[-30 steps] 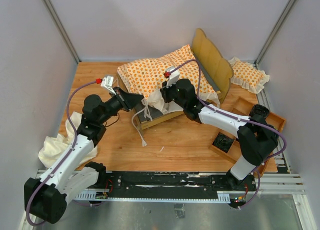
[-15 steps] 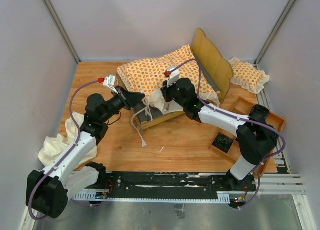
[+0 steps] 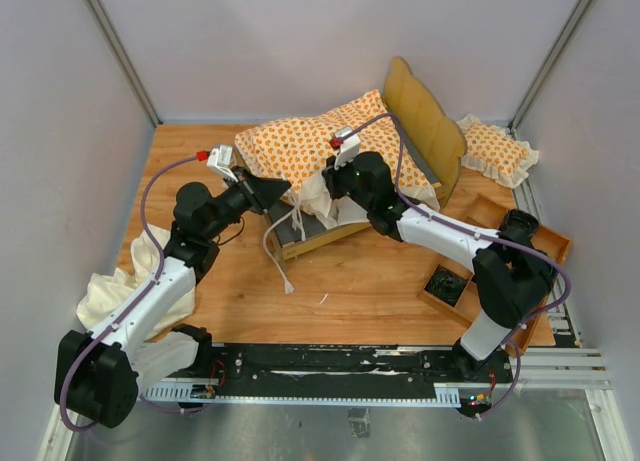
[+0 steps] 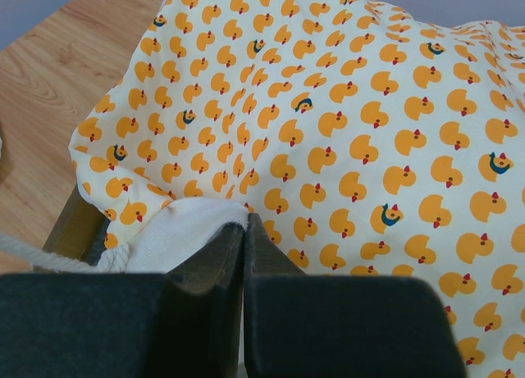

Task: Set up the pet bed
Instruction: Cross the ropes over the mattress.

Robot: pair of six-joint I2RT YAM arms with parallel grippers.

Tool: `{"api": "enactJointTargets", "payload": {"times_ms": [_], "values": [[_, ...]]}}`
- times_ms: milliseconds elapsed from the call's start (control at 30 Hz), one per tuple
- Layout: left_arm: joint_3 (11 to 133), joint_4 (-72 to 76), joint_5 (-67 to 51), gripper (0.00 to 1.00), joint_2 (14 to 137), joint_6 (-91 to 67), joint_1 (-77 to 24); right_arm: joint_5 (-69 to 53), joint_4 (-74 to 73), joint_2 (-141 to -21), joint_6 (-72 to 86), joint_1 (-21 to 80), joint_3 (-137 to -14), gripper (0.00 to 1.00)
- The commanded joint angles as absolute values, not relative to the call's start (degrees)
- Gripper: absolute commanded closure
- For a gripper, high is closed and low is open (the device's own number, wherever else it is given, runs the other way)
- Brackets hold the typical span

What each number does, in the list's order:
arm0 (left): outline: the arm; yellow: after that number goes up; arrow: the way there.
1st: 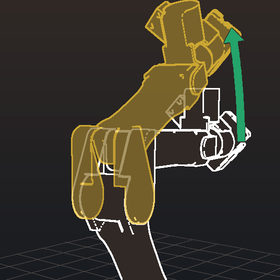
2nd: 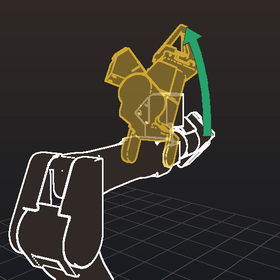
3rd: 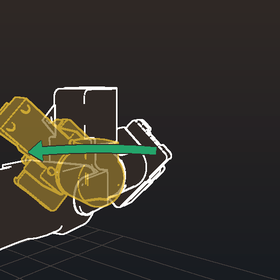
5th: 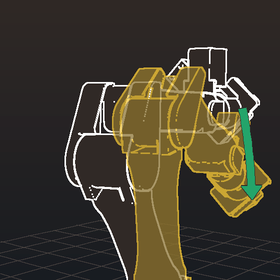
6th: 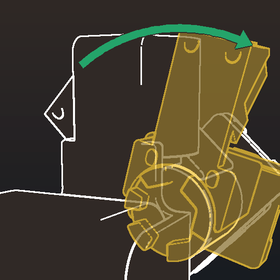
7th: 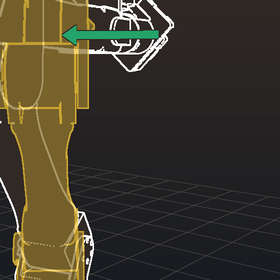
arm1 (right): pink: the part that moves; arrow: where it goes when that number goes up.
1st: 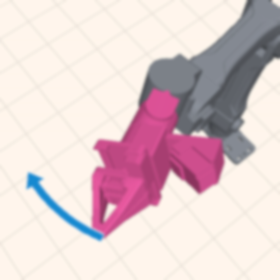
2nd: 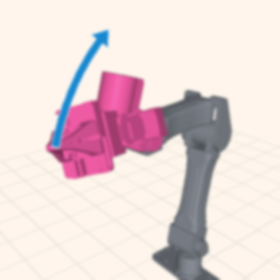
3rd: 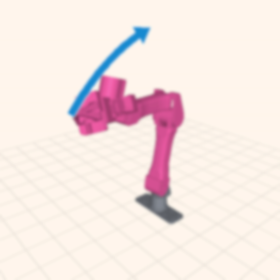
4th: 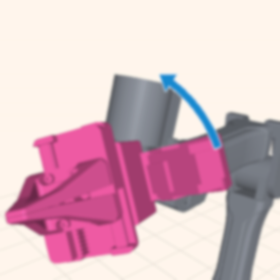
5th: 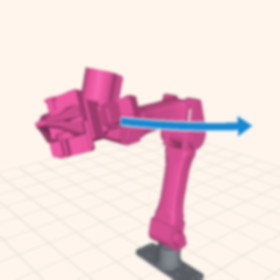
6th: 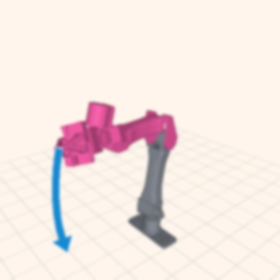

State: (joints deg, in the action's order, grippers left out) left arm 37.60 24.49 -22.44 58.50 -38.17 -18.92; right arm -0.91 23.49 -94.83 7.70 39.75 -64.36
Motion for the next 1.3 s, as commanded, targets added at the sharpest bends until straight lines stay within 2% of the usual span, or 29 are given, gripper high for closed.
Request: {"api": "enactJointTargets", "payload": {"times_ms": [0, 300, 767, 1267], "values": [[37.5, 28.3, -21.7, 1.00, 57.5, -37.2, -19.4, 0.3, 23.6, -95.3, 7.1, 38.6, -66.6, 1.00], [40.0, 28.3, -22.6, 1.00, 58.4, -38.8, -19.4, 0.3, 23.2, -95.1, 6.9, 38.6, -66.4, 1.00], [31.5, 31.7, -21.9, 1.00, 57.7, -43.7, -22.0, -0.3, 23.8, -95.9, 7.8, 38.6, -66.5, 1.00], [28.7, 34.3, -19.4, 1.00, 58.7, -44.3, -24.8, -0.7, 24.4, -96.1, 8.3, 38.6, -66.0, 1.00]]}}
